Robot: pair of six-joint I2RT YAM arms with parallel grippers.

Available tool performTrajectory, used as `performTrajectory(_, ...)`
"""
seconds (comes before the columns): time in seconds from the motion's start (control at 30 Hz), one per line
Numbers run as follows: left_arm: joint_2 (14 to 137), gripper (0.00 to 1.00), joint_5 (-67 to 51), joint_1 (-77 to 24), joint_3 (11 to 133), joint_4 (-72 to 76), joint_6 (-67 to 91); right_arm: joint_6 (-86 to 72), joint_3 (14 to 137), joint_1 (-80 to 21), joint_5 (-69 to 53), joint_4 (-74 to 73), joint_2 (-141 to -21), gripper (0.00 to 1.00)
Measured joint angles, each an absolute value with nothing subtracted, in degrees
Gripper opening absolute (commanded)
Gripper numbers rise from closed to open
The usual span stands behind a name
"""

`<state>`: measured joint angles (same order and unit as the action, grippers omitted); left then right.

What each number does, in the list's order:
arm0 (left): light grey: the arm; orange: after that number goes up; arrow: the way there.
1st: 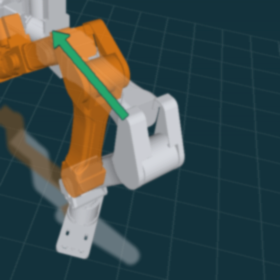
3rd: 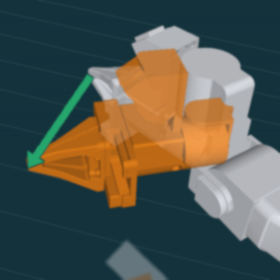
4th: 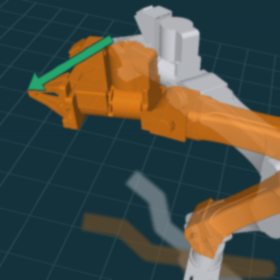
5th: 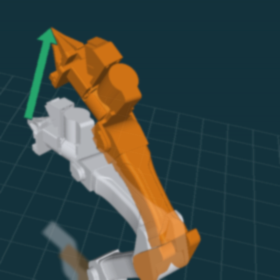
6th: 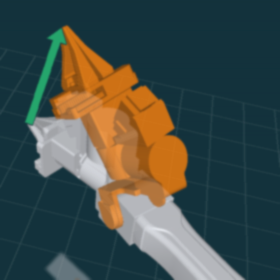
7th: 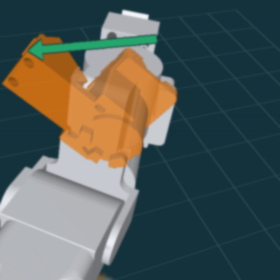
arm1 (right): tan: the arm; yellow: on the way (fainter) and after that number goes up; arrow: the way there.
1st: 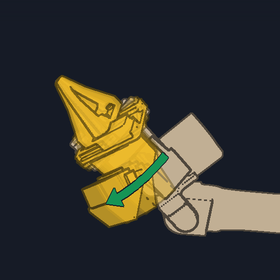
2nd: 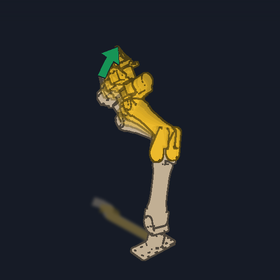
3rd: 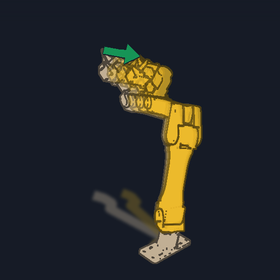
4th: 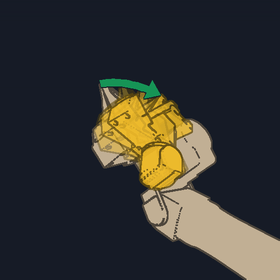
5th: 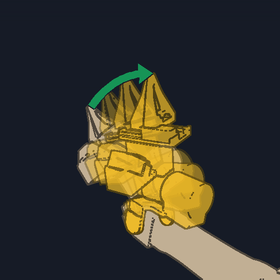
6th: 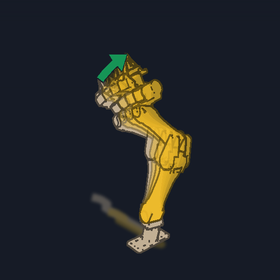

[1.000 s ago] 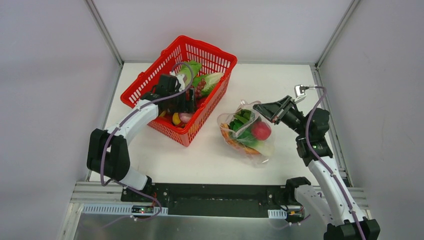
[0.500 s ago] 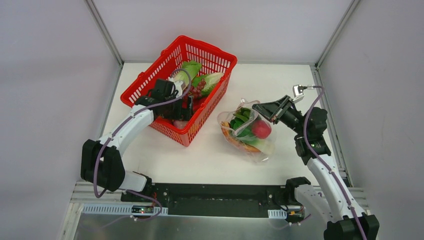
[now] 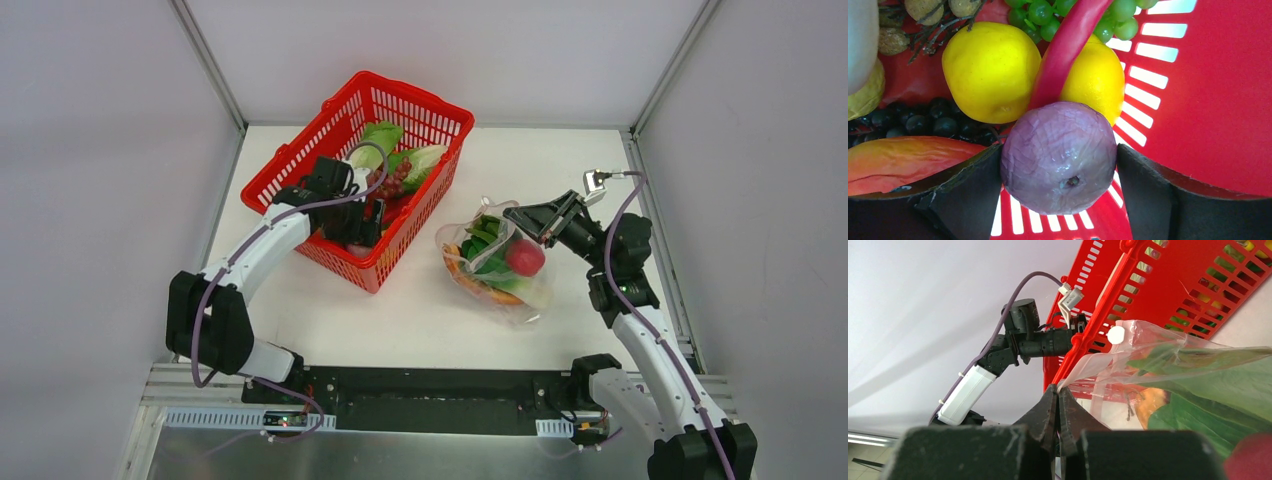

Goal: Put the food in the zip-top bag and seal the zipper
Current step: Pick up the fake vegetable from the bin.

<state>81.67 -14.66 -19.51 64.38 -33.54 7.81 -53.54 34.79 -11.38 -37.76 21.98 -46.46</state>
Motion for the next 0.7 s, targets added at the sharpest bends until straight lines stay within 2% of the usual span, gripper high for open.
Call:
performTrajectory(0.03, 82.2, 0.8, -14.7, -19.5, 64.4, -33.6, 7.8, -53.5, 34.8, -11.4, -37.7, 22.0, -46.5, 0.0)
performTrajectory(0.07, 82.6, 0.74, -14.7, -19.5, 64.4, -33.7, 7.8, -53.5, 34.8, -11.4, -37.7, 22.0, -46.4, 0.0)
performTrajectory(0.13, 83.0, 0.55, -14.6, -19.5, 64.4, -34.0, 7.8, -53.5, 34.7, -11.4, -37.7, 22.1, -46.4, 0.0)
performTrajectory(0.17, 83.1, 0.5, -14.7, -19.5, 64.4, -34.1, 7.7, -53.6, 34.7, -11.4, -37.7, 22.1, -46.4, 0.0)
performTrajectory(0.3, 82.3, 0.4, -14.5, -19.5, 64.4, -34.5, 6.9, -53.6, 34.5, -11.4, -37.7, 22.1, -46.3, 0.0)
performTrajectory(0.47, 78.2, 0.37, -14.3, -19.5, 64.4, -35.4, 6.8, -53.6, 34.4, -11.4, -37.7, 22.1, -46.3, 0.0)
performTrajectory(0.7, 63.1, 0.37, -15.0, -19.5, 64.2, -31.0, 9.1, -53.8, 34.4, -11.4, -37.7, 22.1, -46.2, 0.0)
